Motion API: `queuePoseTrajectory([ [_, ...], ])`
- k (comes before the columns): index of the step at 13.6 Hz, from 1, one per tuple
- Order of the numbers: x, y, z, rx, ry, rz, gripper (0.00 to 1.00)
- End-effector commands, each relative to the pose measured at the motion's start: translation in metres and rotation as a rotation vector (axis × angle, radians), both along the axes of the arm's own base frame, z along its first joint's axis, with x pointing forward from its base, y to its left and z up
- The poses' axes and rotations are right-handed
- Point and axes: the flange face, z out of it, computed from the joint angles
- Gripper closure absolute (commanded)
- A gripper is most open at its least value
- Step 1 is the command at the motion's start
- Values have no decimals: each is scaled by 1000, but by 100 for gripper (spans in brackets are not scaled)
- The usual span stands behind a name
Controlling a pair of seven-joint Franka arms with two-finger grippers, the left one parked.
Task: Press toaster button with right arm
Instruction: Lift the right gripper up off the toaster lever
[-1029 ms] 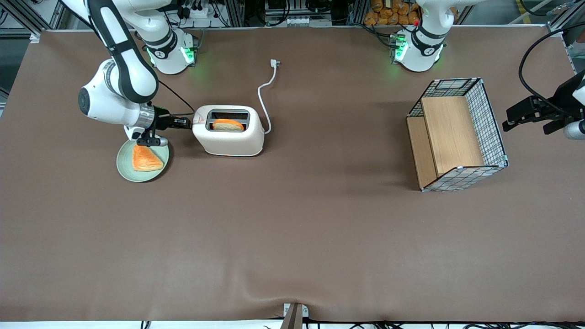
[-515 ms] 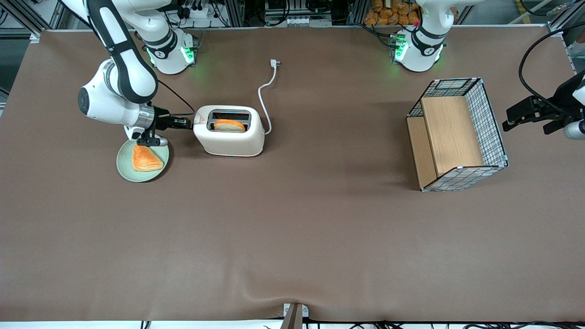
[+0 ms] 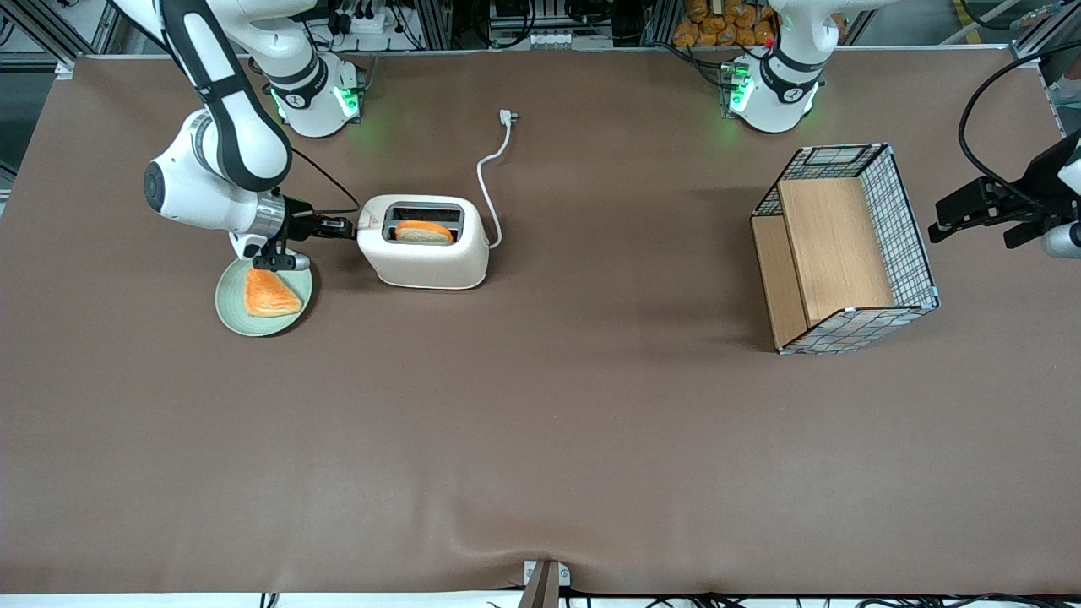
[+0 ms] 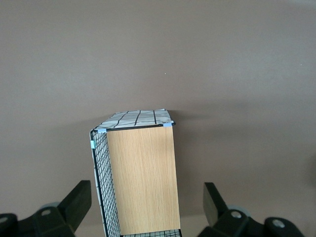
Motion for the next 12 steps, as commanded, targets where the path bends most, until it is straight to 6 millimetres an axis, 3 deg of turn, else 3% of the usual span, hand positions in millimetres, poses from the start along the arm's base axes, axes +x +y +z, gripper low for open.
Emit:
queuePoseTrajectory([
  [1, 9, -7, -4, 16, -61, 24, 100],
  [7, 20, -22, 13, -2, -85, 48, 100],
  [8, 29, -34, 22, -37, -107, 76, 100],
  [10, 47, -58, 45, -75, -99, 146, 74],
  [11, 56, -69, 57, -74, -79, 147, 19],
  [12, 62, -77, 68, -82, -72, 161, 0],
])
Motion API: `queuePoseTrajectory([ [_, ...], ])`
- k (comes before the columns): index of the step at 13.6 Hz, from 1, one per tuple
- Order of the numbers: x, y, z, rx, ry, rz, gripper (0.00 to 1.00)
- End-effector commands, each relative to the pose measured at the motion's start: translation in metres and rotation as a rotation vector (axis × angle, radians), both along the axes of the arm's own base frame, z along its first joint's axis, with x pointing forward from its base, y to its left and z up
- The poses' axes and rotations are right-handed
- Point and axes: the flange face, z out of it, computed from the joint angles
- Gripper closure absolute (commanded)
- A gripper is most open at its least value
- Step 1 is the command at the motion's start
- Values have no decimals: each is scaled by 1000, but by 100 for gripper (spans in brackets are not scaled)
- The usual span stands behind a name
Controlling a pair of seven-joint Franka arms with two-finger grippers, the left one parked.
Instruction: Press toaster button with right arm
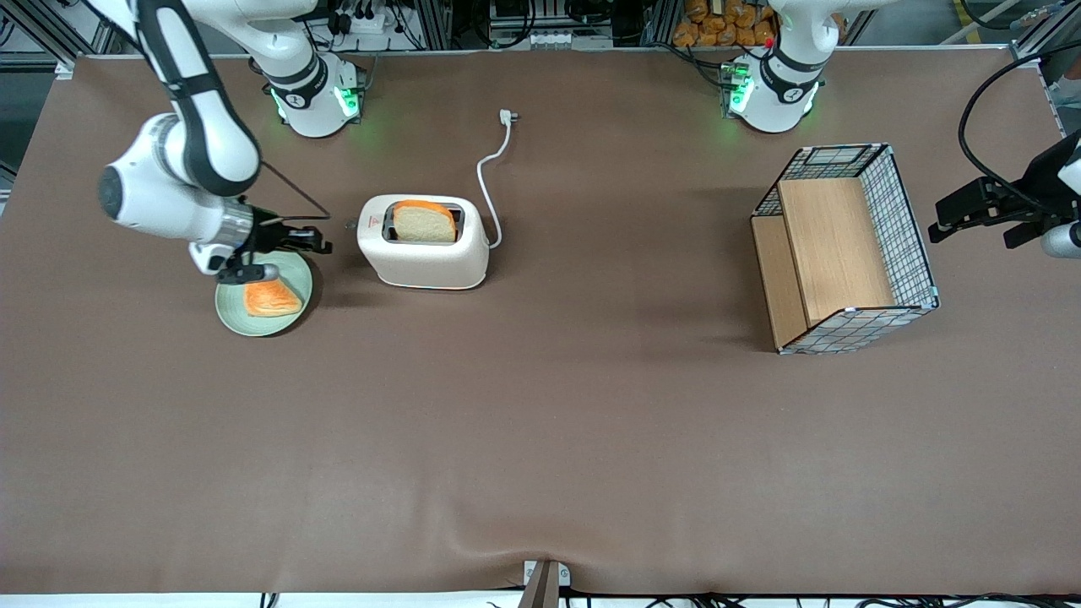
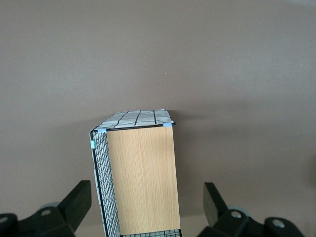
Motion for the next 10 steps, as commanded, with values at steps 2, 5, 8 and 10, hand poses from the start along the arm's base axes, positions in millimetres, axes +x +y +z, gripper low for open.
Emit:
queuePoseTrajectory([
  [2, 33, -36, 52, -36, -12, 63, 0],
  [5, 64, -74, 121, -130, -40, 111, 0],
  [8, 92, -91, 201, -208, -96, 154, 0],
  [10, 108, -93, 241, -263, -150, 172, 0],
])
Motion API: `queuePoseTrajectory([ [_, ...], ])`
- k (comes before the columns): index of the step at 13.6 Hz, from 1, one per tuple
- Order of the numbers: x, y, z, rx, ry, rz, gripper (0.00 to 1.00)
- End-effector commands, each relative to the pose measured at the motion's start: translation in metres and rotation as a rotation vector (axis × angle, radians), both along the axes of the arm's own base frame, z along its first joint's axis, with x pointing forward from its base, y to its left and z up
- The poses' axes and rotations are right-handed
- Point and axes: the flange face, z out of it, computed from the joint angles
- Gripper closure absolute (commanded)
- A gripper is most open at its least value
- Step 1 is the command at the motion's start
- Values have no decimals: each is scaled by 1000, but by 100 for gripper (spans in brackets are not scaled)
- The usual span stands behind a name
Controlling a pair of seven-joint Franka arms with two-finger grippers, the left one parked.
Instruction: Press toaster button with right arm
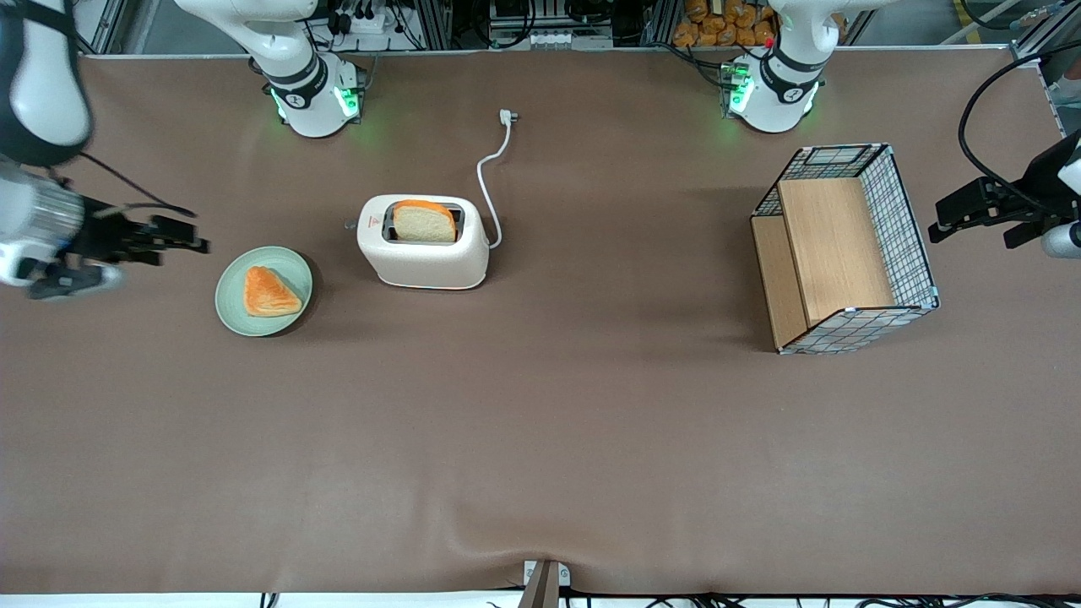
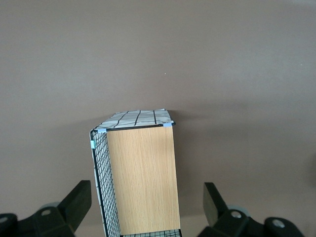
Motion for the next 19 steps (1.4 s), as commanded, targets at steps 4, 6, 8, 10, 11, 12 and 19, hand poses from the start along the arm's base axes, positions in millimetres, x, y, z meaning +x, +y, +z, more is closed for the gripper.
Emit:
queuePoseTrajectory([
  [4, 30, 1, 104, -86, -33, 43, 0],
  [6, 24, 8, 120, -116, -45, -6, 0],
  [8, 8, 15, 145, -130, -57, -122, 0],
  [10, -11, 14, 163, -138, -62, -139, 0],
  [11, -21, 15, 170, -145, -68, -142, 0],
  [12, -30, 14, 179, -162, -77, -148, 0],
  [19, -42, 25, 189, -234, -78, -198, 0],
])
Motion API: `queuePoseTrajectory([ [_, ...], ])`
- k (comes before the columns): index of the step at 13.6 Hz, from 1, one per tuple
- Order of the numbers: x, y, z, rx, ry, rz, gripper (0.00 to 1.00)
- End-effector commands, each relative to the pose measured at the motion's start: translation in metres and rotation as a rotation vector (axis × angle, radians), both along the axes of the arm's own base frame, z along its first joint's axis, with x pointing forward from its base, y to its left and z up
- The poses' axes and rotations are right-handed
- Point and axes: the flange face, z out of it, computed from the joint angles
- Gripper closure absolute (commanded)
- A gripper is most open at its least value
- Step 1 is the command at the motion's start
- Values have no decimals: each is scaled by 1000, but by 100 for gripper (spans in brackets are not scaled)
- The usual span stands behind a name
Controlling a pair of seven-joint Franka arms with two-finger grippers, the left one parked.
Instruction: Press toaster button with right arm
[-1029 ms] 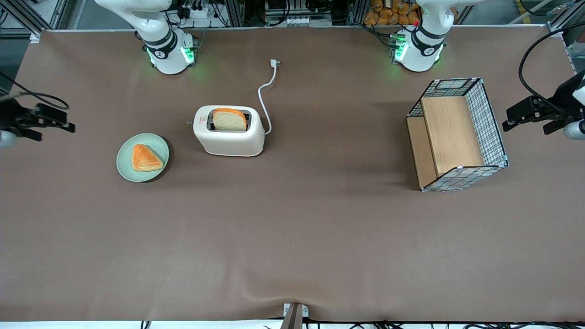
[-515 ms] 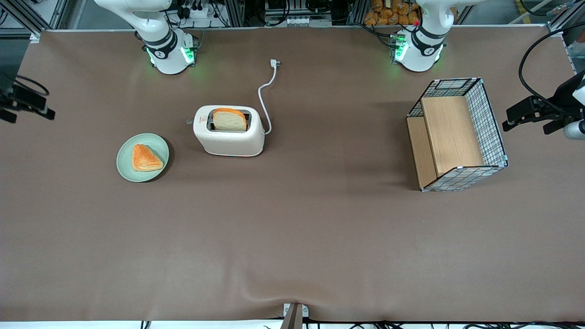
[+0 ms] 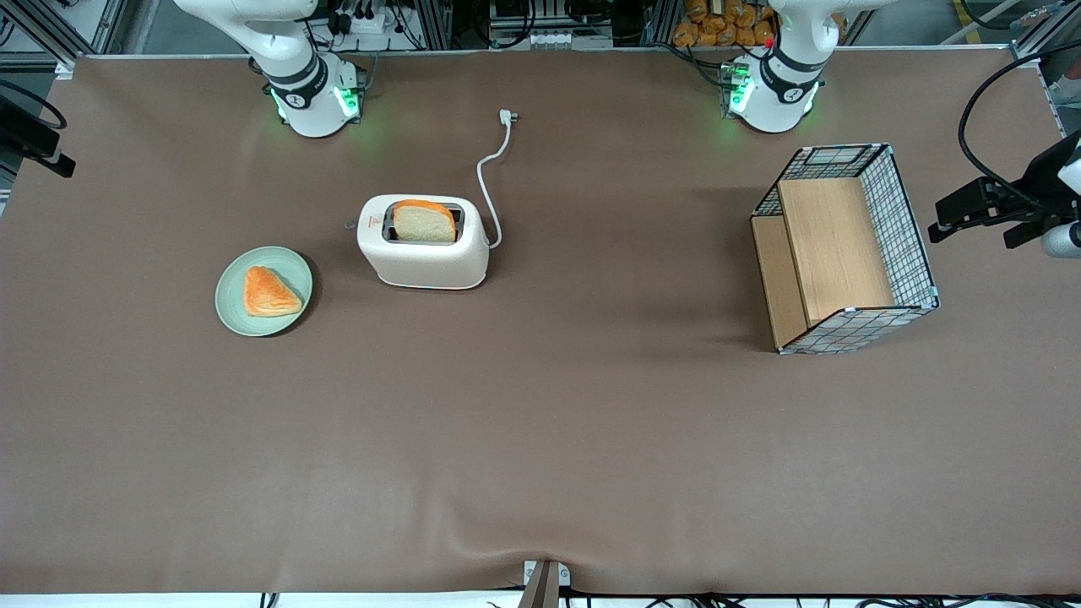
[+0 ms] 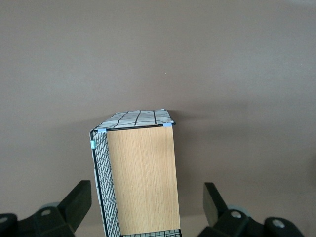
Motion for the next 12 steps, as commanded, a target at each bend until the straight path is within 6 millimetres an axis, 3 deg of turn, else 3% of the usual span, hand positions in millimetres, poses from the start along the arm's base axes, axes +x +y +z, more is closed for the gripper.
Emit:
queuePoseTrajectory([
  [1, -3, 6, 0, -41, -9, -14, 0],
  [5, 11, 2, 2, -47, -39, -5, 0],
  [12, 18, 4, -5, -28, -45, -11, 0],
])
